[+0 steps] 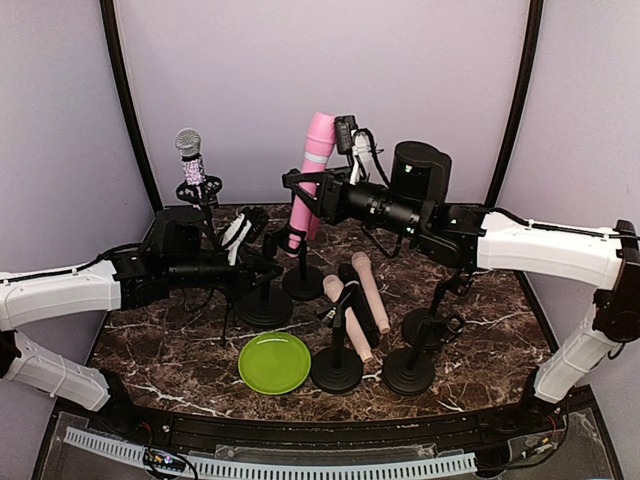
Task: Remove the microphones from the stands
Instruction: Remove the microphone from the microphone stand.
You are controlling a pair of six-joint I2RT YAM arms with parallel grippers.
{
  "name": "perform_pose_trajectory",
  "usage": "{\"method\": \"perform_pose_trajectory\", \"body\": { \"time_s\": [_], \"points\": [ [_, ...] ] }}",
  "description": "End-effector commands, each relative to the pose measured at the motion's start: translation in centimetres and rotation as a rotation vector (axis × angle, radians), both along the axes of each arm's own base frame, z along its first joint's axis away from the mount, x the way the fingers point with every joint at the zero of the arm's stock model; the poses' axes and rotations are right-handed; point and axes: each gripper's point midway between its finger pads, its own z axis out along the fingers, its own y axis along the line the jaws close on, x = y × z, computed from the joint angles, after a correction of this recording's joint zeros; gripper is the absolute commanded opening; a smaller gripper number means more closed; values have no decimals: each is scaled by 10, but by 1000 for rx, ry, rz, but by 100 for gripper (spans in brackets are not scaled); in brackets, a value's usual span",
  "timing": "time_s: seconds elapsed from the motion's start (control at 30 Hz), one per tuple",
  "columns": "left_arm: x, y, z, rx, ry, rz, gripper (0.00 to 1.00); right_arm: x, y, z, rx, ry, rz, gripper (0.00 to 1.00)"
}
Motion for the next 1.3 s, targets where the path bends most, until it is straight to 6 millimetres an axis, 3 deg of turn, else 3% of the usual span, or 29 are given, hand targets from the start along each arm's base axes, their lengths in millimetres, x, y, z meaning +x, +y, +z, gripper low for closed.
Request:
{"method": "perform_pose_trajectory", "body": {
  "time_s": [0.0,0.2,0.43,0.57,0.97,1.27],
  "points": [
    [3,-1,37,-70,-94,-1,0,14,-36,47,77,-86,-116,6],
    [0,-3,36,-76,-90,-23,0,5,-42,58,162,-70,24,6],
    [-5,-7,36,-86,-87,-59,0,-22,-40,72,206,-118,252,6],
    [-5,-8,35,-85,-85,-64,0,-30,-39,73,205,-132,295,7],
    [-1,-6,34,-77,-87,-41,0,-3,-50,61,148,-107,116,6],
    [0,-3,37,-81,-95,-22,0,19,-85,57,49,-113,-115,7]
  ]
}}
